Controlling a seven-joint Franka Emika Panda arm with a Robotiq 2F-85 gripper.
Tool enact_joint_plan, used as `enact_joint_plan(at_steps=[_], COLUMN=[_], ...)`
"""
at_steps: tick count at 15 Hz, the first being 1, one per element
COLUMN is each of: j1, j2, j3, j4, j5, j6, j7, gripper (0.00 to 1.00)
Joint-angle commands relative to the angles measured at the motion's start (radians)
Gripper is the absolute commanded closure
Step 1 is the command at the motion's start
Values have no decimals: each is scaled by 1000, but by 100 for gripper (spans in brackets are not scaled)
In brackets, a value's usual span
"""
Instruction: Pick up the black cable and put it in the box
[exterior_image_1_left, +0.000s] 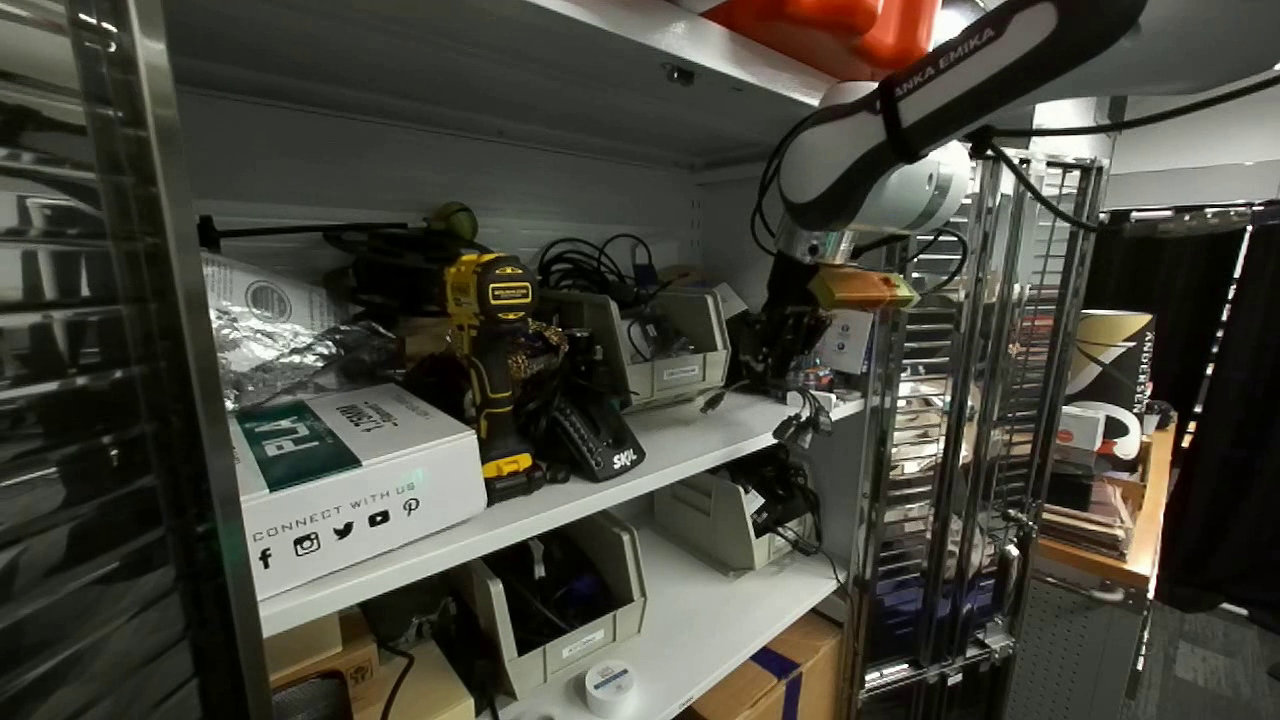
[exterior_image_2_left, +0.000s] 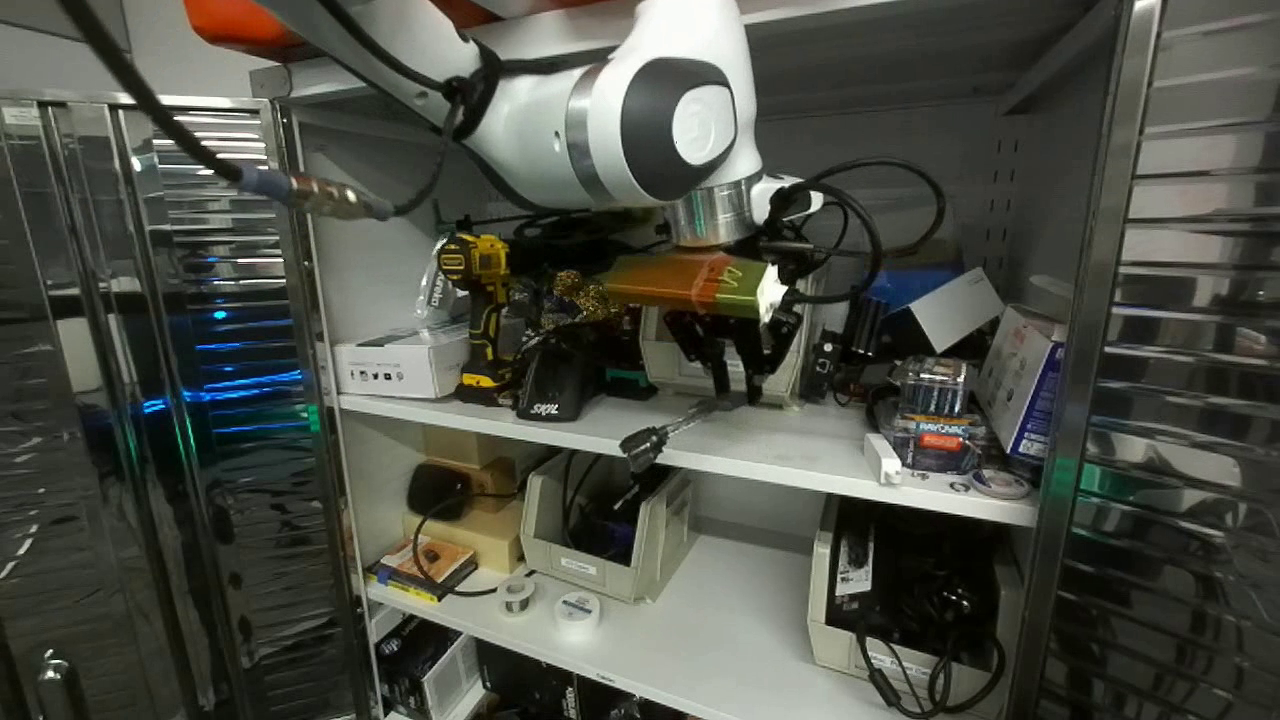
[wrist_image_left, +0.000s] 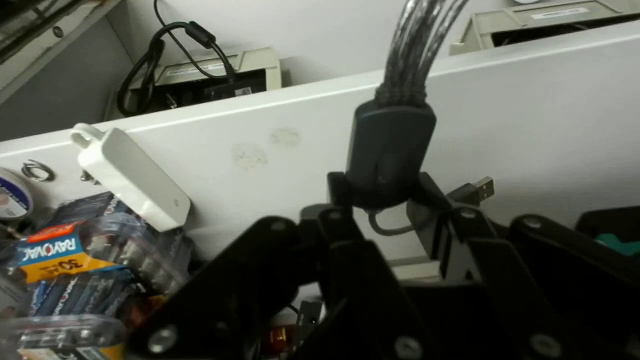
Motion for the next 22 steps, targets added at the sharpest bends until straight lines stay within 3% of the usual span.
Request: enact_joint_plan(at_steps=[1,6,11,15,22], j1=[-19,-7,-2,14,39], j2=[-109,-140,-4,119,182], j3=[17,8,21,52,70], j4=[-71,-97,-63,8,130], j5=[143,297,301,386,414], j6=[36,247,520,693,787], j7=[-84,-129,-111,-74,47], gripper=[87,87,87,87,86])
